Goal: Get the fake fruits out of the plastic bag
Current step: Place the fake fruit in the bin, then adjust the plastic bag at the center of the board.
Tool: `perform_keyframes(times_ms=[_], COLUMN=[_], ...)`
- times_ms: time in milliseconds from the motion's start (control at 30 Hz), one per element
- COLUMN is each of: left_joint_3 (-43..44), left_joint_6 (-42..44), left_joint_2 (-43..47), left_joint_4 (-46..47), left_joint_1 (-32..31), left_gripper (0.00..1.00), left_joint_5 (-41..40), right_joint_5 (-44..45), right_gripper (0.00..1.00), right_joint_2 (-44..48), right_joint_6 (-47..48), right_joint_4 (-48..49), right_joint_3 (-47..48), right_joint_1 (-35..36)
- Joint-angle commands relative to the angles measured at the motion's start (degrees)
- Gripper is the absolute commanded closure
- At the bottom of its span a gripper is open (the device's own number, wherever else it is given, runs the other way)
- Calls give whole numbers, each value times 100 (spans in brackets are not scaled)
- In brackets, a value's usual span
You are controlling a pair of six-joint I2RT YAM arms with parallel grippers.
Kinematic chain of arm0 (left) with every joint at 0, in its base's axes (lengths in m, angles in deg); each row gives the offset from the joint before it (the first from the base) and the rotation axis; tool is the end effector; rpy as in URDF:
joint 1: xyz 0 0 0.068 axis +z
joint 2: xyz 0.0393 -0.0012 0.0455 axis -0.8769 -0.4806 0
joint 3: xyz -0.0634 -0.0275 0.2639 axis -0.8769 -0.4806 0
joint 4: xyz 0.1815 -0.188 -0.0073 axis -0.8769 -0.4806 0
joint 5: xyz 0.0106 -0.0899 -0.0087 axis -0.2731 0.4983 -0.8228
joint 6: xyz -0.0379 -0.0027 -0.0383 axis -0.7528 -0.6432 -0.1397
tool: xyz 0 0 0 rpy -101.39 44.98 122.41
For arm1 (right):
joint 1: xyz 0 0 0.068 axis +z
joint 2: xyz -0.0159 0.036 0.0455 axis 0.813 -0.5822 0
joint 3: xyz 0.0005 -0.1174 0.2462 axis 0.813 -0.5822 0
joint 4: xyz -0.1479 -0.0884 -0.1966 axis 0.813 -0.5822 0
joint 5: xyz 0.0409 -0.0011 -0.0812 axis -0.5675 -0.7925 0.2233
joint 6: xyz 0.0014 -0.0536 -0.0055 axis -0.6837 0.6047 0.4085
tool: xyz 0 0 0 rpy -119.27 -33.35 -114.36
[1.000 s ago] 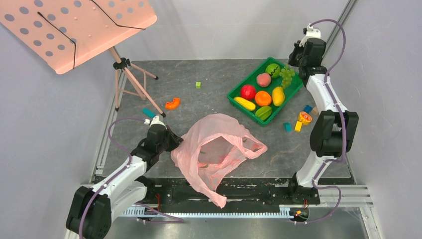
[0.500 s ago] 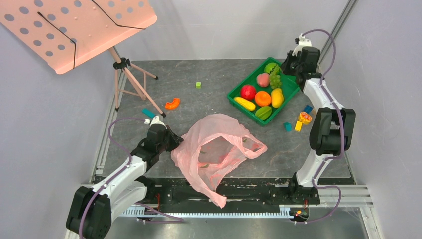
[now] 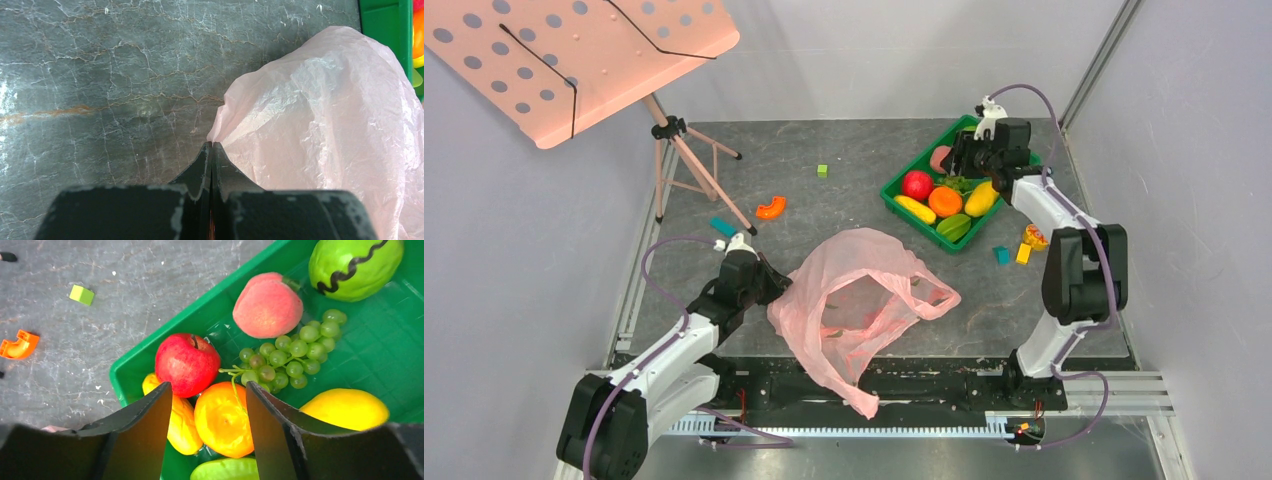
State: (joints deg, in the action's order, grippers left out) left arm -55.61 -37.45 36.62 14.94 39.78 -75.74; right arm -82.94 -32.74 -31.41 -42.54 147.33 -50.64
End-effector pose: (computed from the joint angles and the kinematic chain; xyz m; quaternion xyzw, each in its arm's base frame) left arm 0.1665 -0.0657 0.1641 -0.2073 0.8772 -0.2473 0.3555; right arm 0.4087 0.0377 0.2549 -0.0401 0.8618 0.1853 0.4705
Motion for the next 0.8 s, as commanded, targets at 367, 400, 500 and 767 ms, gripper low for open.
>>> perform_keyframes(times_ms=[367, 400, 500, 767], left_joint_3=[76, 76, 44, 16], left_joint_6=[81, 85, 99, 178], left_joint_2=[-55, -47, -41, -181], left_joint_4=[300, 312, 376, 653], left_joint_1=[30, 31, 27, 23], left_gripper=[98, 98, 98, 98], left_joint_5=[180, 189, 234, 392], right_joint_5=[1155, 1152, 1125, 619], right_gripper=[34, 36, 44, 67], right_joint_2=[3063, 3343, 4100, 5190], right_joint_6=[105, 42, -110, 258], right_joint_4=[713, 846, 1188, 897], right_joint_3=[-1566, -1790, -2470, -3076], right_joint_1=[1523, 1694, 2166, 3954])
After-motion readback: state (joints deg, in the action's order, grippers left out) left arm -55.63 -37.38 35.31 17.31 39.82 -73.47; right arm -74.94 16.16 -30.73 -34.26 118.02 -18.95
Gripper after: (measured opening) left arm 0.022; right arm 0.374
